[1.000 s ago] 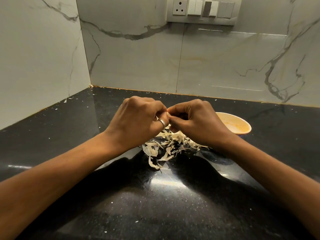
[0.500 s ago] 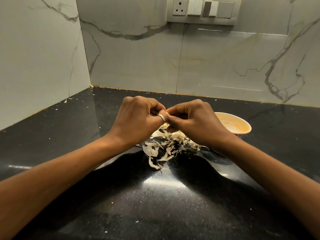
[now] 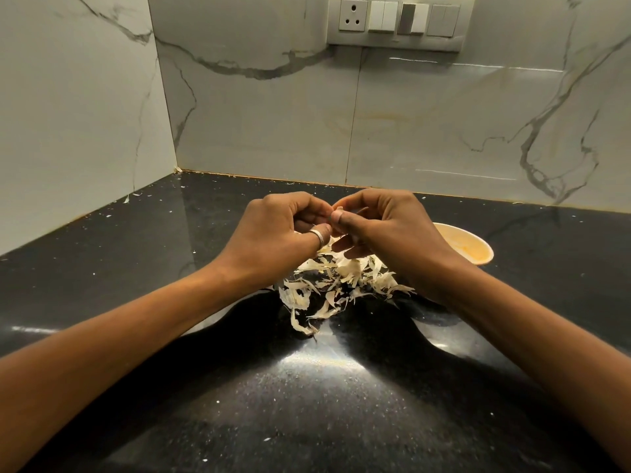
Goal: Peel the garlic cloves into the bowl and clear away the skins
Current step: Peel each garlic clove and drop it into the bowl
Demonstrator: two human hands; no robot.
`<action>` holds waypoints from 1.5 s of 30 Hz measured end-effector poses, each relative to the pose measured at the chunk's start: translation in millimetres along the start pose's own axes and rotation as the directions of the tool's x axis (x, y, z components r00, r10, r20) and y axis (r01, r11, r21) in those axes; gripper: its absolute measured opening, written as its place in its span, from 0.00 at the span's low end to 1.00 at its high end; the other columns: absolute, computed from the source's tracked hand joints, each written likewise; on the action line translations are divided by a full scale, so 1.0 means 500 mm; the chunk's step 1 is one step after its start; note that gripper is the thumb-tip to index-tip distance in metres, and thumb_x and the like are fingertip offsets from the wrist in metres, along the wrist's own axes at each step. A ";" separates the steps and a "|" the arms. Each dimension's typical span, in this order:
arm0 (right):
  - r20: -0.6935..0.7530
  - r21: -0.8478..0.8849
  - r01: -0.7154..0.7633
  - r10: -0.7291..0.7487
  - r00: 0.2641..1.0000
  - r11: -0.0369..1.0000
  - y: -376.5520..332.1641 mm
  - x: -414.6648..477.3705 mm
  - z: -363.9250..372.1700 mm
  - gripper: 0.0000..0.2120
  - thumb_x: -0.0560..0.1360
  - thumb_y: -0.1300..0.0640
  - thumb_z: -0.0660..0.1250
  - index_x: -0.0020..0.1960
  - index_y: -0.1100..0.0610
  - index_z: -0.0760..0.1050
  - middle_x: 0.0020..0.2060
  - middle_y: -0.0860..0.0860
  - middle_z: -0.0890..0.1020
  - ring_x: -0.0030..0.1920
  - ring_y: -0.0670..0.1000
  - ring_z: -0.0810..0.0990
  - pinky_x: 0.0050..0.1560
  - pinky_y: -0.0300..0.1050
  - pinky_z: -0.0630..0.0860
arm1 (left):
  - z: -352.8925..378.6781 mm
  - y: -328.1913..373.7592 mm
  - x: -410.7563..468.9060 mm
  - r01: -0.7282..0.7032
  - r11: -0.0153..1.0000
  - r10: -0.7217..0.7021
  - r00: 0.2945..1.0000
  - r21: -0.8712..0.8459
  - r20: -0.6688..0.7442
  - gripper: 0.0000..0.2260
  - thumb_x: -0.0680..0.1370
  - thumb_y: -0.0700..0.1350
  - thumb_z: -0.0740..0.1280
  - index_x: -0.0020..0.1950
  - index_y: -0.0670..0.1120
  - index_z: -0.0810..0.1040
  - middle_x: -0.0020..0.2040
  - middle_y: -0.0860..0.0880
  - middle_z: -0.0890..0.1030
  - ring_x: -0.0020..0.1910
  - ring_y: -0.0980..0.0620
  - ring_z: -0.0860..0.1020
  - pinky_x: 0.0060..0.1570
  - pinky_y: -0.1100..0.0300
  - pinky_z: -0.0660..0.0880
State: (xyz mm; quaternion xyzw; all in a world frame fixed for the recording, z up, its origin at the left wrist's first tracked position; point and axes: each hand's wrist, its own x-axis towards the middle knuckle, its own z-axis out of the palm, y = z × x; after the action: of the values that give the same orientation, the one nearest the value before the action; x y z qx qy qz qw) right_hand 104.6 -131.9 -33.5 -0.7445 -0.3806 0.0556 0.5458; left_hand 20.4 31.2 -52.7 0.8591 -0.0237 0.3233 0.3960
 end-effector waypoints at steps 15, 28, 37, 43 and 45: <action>0.003 -0.119 0.071 -0.071 0.997 0.990 0.014 0.005 0.006 0.06 0.80 0.58 0.70 0.48 0.60 0.84 0.38 0.54 0.87 0.38 0.50 0.87 0.40 0.42 0.83 | -0.001 -0.006 -0.001 -0.126 0.975 0.136 0.990 0.184 -0.043 0.07 0.77 0.44 0.74 0.54 0.49 0.87 0.42 0.58 0.85 0.39 0.67 0.82 0.41 0.72 0.78; 0.046 -0.459 0.222 -0.227 0.973 0.860 0.009 0.000 0.013 0.09 0.79 0.58 0.68 0.46 0.57 0.86 0.33 0.53 0.84 0.35 0.56 0.84 0.37 0.59 0.82 | -0.007 -0.028 -0.001 -0.423 0.789 0.423 0.900 0.446 0.104 0.08 0.76 0.43 0.73 0.54 0.45 0.87 0.45 0.47 0.84 0.38 0.49 0.82 0.37 0.50 0.81; 0.117 -0.551 0.256 -0.230 0.966 0.794 -0.002 0.000 0.005 0.15 0.79 0.56 0.64 0.37 0.58 0.82 0.29 0.57 0.82 0.33 0.59 0.82 0.35 0.58 0.80 | -0.018 -0.016 -0.003 -0.564 0.656 0.521 0.819 0.501 0.241 0.16 0.81 0.46 0.60 0.54 0.40 0.84 0.44 0.43 0.82 0.33 0.46 0.81 0.30 0.51 0.80; 0.145 -0.630 0.326 -0.306 0.941 0.705 0.003 0.003 0.007 0.17 0.79 0.57 0.63 0.33 0.61 0.77 0.26 0.58 0.77 0.28 0.58 0.75 0.30 0.52 0.73 | -0.021 -0.013 0.000 -0.573 0.647 0.526 0.813 0.503 0.249 0.12 0.80 0.44 0.64 0.53 0.40 0.85 0.42 0.43 0.82 0.33 0.46 0.81 0.31 0.51 0.80; 0.135 -0.645 0.330 -0.323 0.937 0.689 0.005 0.002 0.009 0.17 0.78 0.58 0.63 0.32 0.62 0.75 0.26 0.57 0.76 0.28 0.57 0.73 0.30 0.50 0.69 | -0.019 -0.012 -0.002 -0.572 0.645 0.531 0.812 0.507 0.240 0.14 0.81 0.45 0.62 0.53 0.40 0.85 0.42 0.44 0.82 0.32 0.46 0.81 0.30 0.52 0.79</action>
State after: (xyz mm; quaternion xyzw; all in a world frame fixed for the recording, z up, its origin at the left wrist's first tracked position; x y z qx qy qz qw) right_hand 104.4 -127.9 -37.1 -0.8084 -0.5043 -0.1758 0.2475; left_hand 16.3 41.6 -52.4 0.8979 -0.2025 0.3906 0.0095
